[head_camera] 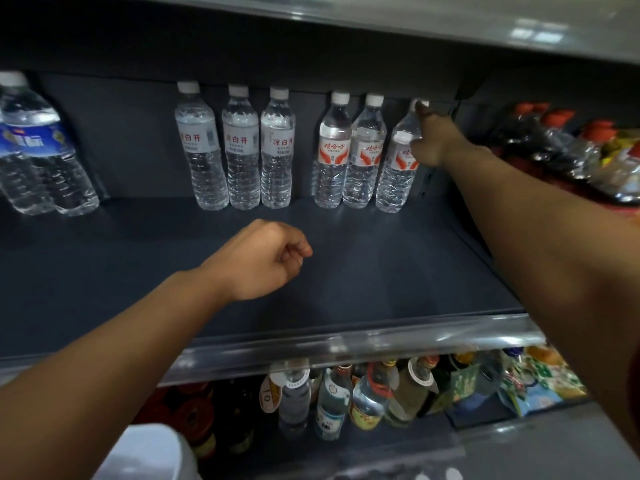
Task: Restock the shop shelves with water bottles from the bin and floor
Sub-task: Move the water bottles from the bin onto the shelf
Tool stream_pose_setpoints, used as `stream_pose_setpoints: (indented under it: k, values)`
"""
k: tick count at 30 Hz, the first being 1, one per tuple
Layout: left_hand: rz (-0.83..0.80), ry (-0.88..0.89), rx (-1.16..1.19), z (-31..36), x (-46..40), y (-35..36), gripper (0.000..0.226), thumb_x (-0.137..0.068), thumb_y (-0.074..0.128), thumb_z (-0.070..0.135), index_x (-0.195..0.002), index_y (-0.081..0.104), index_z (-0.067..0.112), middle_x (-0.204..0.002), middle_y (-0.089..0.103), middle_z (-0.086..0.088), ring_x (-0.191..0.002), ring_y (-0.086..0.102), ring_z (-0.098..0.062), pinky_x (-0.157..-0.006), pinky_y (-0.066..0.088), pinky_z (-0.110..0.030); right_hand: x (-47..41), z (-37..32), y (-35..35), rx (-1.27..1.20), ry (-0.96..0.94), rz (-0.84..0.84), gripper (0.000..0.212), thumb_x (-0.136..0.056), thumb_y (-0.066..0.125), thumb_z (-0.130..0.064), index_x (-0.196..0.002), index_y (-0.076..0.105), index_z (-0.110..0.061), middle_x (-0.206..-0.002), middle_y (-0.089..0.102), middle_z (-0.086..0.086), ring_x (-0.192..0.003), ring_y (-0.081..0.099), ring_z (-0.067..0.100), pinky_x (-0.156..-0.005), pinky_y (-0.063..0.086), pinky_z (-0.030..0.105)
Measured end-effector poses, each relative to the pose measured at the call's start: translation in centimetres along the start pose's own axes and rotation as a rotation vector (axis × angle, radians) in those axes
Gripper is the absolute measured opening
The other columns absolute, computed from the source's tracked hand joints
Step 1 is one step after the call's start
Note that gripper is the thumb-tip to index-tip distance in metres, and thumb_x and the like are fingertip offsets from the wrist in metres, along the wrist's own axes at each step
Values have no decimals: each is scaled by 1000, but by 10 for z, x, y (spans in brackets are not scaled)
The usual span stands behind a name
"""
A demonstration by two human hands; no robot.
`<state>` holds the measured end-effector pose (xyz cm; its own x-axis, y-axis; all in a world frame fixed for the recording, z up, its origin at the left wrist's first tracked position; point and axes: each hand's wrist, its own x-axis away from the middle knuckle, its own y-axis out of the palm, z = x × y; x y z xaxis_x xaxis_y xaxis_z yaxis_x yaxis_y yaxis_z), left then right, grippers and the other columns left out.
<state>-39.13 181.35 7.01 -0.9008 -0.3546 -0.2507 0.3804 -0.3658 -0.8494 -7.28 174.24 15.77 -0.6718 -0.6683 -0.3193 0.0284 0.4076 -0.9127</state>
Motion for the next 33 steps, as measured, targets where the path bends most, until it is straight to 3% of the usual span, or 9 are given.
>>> stream_pose_setpoints:
  k: [2, 4, 8, 13, 19, 26, 30, 33]
  values:
    - [-2, -14, -6, 2, 1, -1, 22, -85, 61, 10, -102, 72, 19, -90, 70, 5, -76, 63, -4, -75, 48, -17, 16, -10, 1, 19, -72, 22, 47, -88, 51, -5, -134, 44, -2, -133, 51, 24, -121, 49, 39, -97, 42, 35]
    - [-9, -23, -11, 5, 3, -4, 22, -85, 61, 10, -102, 72, 19, -90, 70, 4, -78, 63, -6, -78, 50, -21, 37, -25, 4, 52, -124, -9, 32, -89, 49, -7, -120, 56, -1, -124, 57, 23, -114, 54, 38, -92, 43, 34]
    - [-14, -13, -3, 14, 13, -15, 23, -85, 60, 9, -103, 72, 16, -91, 72, -2, -84, 66, -15, -84, 54, -31, 84, -59, 8, 65, -217, -67, 37, -88, 47, -7, -123, 60, -8, -126, 57, 20, -115, 54, 36, -99, 45, 37]
    - [-37, -13, -8, 12, 46, -38, 22, -85, 61, 9, -104, 72, 15, -96, 72, -2, -86, 66, -15, -86, 54, -32, 150, -104, 16, 37, -260, -162, 17, -86, 53, -8, -98, 65, -12, -105, 63, 16, -97, 60, 33, -86, 52, 39]
    - [-122, -58, -50, -7, 119, -73, 21, -86, 62, 10, -104, 72, 13, -97, 72, -4, -90, 66, -17, -84, 51, -27, 244, -171, 31, -75, -293, -293, 6, -88, 58, -15, -91, 63, -16, -96, 65, 12, -93, 60, 31, -81, 52, 42]
    - [-227, -93, -55, -33, 221, -98, 18, -84, 62, 13, -96, 74, 19, -93, 72, -1, -87, 66, -20, -81, 53, -33, 360, -256, 44, -156, -422, -389, 6, -86, 57, -23, -88, 62, -20, -82, 65, 6, -83, 61, 29, -69, 52, 38]
    - [-291, -62, -70, -46, 263, -86, 12, -85, 60, 14, -88, 70, 19, -88, 68, 1, -81, 61, -18, -77, 51, -36, 410, -276, 65, -29, -504, -519, 21, -89, 55, -29, -107, 59, -19, -103, 64, 8, -96, 60, 31, -69, 47, 32]
    - [-362, -98, -71, -57, 288, -63, 18, -88, 59, 18, -100, 71, 24, -100, 69, 4, -86, 60, -13, -80, 49, -27, 435, -277, 89, 138, -555, -621, 37, -92, 54, -34, -122, 52, -13, -116, 59, 13, -106, 56, 32, -68, 36, 33]
